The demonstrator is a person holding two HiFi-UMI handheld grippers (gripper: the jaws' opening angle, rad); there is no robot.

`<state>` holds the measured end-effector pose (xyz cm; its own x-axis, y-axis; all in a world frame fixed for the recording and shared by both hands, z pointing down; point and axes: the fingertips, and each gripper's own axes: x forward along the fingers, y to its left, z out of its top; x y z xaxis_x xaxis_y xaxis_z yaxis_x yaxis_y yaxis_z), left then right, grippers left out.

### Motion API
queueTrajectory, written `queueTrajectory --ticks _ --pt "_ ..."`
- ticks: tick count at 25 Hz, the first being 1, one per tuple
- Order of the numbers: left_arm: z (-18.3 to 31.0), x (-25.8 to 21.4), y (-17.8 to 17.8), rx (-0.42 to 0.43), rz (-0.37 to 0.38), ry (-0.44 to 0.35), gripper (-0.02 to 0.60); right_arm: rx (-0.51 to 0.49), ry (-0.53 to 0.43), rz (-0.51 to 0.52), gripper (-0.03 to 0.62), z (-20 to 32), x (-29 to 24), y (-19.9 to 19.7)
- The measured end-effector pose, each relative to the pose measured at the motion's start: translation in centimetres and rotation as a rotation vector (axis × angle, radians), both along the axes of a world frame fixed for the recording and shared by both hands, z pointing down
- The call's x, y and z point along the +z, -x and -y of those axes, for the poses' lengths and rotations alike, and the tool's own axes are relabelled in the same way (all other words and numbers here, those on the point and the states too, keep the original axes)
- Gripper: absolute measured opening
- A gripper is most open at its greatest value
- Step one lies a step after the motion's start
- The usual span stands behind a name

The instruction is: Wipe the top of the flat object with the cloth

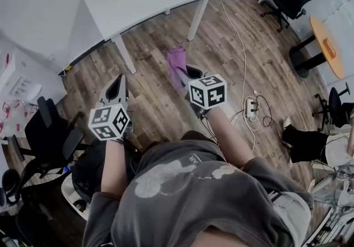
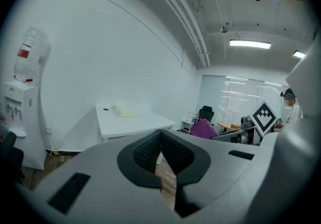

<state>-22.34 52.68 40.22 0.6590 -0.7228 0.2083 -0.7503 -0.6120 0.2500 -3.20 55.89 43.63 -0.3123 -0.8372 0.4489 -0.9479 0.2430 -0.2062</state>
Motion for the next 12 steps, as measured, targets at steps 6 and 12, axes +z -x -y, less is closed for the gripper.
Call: queueTrajectory --ticks 6,12 --pt "0.0 0.9 1.2 -0.011 -0.002 0.024 -0.002 0.013 0.031 0.019 0.071 0.3 0.9 0.8" --pt "0.7 1.7 1.2 -0.023 -0.010 0.045 -0.002 0.025 0.033 0.033 0.072 0.7 1.3 0.0"
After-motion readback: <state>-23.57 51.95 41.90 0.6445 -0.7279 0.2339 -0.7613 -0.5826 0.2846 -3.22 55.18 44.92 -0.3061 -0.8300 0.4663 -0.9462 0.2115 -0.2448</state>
